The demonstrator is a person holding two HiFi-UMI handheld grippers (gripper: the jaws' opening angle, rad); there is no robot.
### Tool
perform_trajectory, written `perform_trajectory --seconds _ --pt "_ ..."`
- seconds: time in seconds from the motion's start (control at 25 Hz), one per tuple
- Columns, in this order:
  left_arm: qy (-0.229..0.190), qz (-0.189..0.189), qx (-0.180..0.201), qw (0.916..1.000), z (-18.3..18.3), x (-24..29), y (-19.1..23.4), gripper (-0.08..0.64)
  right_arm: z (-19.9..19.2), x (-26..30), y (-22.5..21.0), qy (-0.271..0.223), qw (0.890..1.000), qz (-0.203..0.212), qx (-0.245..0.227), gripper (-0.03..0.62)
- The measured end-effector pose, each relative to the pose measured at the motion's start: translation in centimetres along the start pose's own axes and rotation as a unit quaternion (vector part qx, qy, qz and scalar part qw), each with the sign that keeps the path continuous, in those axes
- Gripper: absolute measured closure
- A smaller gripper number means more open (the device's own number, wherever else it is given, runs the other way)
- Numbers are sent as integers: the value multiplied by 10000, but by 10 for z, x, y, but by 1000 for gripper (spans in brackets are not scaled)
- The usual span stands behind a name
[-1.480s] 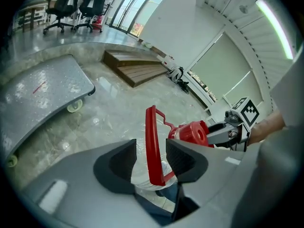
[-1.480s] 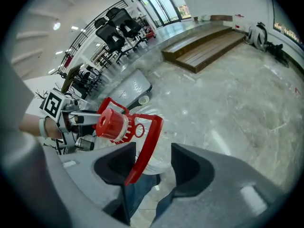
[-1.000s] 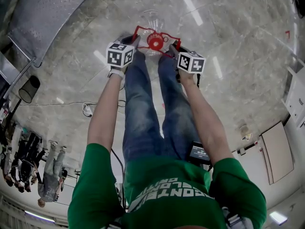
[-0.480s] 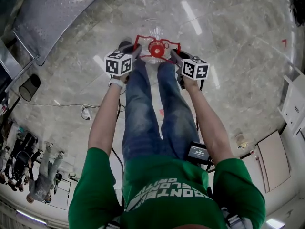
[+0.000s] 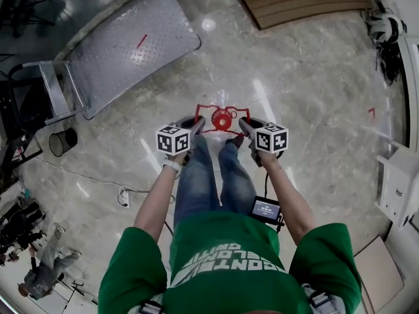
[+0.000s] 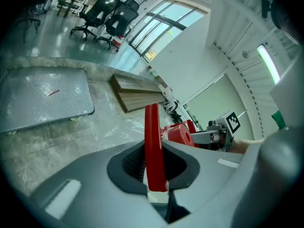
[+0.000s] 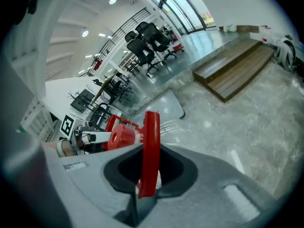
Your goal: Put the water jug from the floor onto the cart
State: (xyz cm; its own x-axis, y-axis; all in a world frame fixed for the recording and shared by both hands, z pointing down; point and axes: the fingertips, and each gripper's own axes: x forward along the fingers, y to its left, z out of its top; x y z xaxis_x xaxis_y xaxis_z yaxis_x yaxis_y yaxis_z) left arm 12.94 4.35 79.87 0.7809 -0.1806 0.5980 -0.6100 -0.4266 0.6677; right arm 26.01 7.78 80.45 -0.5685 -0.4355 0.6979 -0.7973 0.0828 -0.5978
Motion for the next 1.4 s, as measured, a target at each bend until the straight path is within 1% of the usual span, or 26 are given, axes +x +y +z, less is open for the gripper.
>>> perform_trajectory --seconds 0.16,0.24,0.28,0.36,0.48,0.6,0.76,0.96,1.08,1.24,1.4 --pt "-519 -217 12 9984 38 -58 -67 501 41 -64 57 -29 9984 287 -479 554" --pt "-908 -325 156 9952 68 -74 -81 500 78 -89 83 -173 9956 443 -807 554" --pt "-1128 -359 242 9927 85 -82 -85 499 99 -100 95 -271 9935 532 -973 554" --pt "-1506 -418 329 9872 121 -109 -115 497 136 -119 116 -454 9883 701 -1278 552" --pt "-1921 -529 432 9790 151 -145 -163 494 163 -150 140 -629 9802 901 -1646 552" --pt "-2262 -587 573 9706 172 -172 -188 492 185 -169 170 -768 9718 1075 -1952 551" --pt "-2591 -607 659 9617 190 -194 -199 491 205 -174 192 -845 9622 1275 -2254 551" --pt "-2848 -544 610 9551 193 -213 -192 491 212 -163 216 -816 9522 1499 -2533 548" --pt "-2935 -501 534 9532 187 -224 -187 491 206 -156 228 -741 9486 1620 -2618 545" --pt "-2997 -461 343 9523 175 -235 -175 489 196 -142 243 -553 9461 1740 -2674 543" --pt "-3095 -474 141 9496 170 -248 -158 489 191 -125 261 -376 9433 1859 -2725 541"
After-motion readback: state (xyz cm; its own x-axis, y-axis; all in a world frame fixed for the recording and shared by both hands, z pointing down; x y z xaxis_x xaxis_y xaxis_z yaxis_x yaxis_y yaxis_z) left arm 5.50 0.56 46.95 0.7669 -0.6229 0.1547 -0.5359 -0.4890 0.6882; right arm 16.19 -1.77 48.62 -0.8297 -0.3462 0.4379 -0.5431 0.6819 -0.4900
